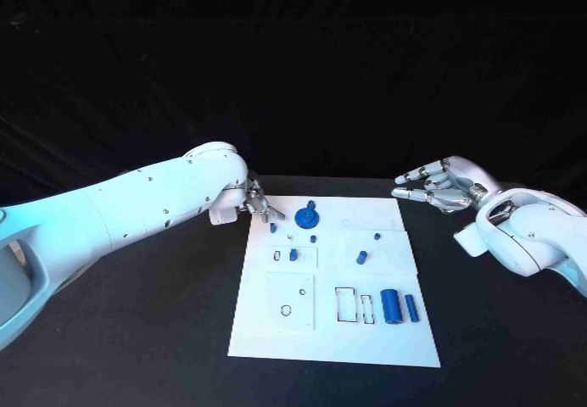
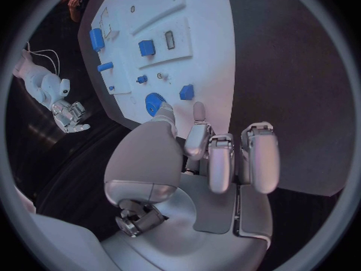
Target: Assemble the parts on the task board
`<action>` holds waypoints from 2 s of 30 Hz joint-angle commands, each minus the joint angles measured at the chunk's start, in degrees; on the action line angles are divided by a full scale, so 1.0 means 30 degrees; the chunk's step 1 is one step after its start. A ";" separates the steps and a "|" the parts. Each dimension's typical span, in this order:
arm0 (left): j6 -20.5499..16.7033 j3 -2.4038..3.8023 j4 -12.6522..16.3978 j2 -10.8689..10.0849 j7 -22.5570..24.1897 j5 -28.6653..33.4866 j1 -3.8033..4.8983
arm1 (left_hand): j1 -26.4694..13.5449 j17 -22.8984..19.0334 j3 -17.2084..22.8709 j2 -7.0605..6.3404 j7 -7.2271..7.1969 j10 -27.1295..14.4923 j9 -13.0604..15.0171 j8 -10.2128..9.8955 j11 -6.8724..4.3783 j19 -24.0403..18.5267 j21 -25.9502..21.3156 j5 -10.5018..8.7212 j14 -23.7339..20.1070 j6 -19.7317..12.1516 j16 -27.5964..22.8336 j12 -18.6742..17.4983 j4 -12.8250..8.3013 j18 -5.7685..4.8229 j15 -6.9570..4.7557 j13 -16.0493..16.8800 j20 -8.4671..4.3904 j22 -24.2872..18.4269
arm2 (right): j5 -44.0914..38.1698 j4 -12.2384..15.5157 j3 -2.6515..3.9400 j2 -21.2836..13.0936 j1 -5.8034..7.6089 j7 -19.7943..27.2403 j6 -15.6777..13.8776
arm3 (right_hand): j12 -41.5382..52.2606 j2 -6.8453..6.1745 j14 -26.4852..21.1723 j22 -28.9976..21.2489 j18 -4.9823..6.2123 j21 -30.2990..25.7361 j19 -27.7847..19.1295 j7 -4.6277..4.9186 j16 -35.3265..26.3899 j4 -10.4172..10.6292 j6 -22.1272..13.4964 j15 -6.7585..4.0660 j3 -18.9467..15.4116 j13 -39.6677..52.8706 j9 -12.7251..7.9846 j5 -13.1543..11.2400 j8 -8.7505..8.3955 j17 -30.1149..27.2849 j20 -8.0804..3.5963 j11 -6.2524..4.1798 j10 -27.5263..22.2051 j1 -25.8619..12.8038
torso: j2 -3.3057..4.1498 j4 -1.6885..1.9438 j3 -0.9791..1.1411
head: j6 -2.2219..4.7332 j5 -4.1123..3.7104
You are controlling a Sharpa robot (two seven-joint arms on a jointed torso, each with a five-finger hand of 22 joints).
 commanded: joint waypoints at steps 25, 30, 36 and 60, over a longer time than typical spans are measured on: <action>0.0582 -0.0086 -0.0178 0.0270 0.0146 0.0102 -0.0287 | 0.1043 0.5026 0.0039 0.0796 -0.0223 0.0281 0.0014 0.0458 -0.0209 0.0504 0.0169 0.0066 0.1981 0.0765 0.0059 0.0214 -0.0103 0.0041 -0.0136 0.0170 -0.0102 0.1757 | -0.0069 -0.0071 0.0001 0.0073 -0.0020 0.0159 0.0268 | -0.0055 0.0141 0.1549 0.3085 0.0365 -0.0058 0.0916 0.0005 -0.0130 -0.0034 -0.0127 0.0007 -0.0093 0.3361 0.0026 0.0123 0.0047 0.2933 0.0065 0.0024 0.0534 0.0002 | -0.0013 -0.0001 0.0002 | -0.0077 0.0009; 0.0528 -0.0086 -0.0145 0.0297 0.0151 0.0221 -0.0289 | 0.1329 0.5026 0.0087 0.0892 -0.0299 0.0316 0.0223 0.0678 -0.0275 0.0509 0.0179 0.0098 0.1981 0.0849 0.0059 0.0226 -0.0166 0.0038 -0.0187 0.0180 -0.0151 0.1782 | -0.0070 -0.0100 0.0001 0.0106 -0.0021 0.0160 0.0287 | -0.0055 0.0141 0.1549 0.3085 0.0365 -0.0058 0.0916 0.0005 -0.0130 -0.0034 -0.0127 0.0007 -0.0093 0.3361 0.0026 0.0123 0.0047 0.2933 0.0065 0.0024 0.0534 0.0002 | -0.0011 -0.0010 0.0005 | -0.0096 0.0014; 0.0339 -0.0085 -0.0187 0.0308 0.0159 0.0292 -0.0291 | 0.2015 0.5026 0.0300 0.1124 -0.0373 0.0331 0.0563 0.0937 -0.0345 0.0492 0.0159 0.0084 0.1981 0.0747 0.0059 0.0204 -0.0373 0.0043 -0.0249 0.0163 -0.0221 0.1773 | -0.0070 -0.0126 0.0001 0.0119 -0.0022 0.0147 0.0307 | -0.0055 0.0141 0.1549 0.3085 0.0365 -0.0058 0.0916 0.0005 -0.0130 -0.0034 -0.0127 0.0007 -0.0093 0.3361 0.0026 0.0123 0.0047 0.2933 0.0065 0.0024 0.0534 0.0002 | -0.0013 0.0015 0.0011 | -0.0119 0.0022; 0.0003 -0.0085 -0.0151 0.0191 0.0500 0.2085 -0.0324 | 0.6029 0.5026 0.5811 0.1442 -0.0343 0.0131 0.1120 0.0708 -0.0340 0.0410 0.0052 -0.0305 0.1981 -0.0309 0.0059 -0.0219 -0.2646 0.0059 -0.0299 -0.0112 -0.0355 0.1750 | -0.0068 -0.0213 0.0001 0.0164 -0.0025 0.0138 0.0328 | -0.0067 0.0192 0.1548 0.3075 0.0368 -0.0067 0.0913 0.0001 -0.0140 -0.0066 -0.0123 0.0002 -0.0118 0.3351 0.0029 0.0184 0.0048 0.2924 0.0061 0.0022 0.0529 0.0078 | -0.0028 0.0014 0.0013 | -0.0196 0.0037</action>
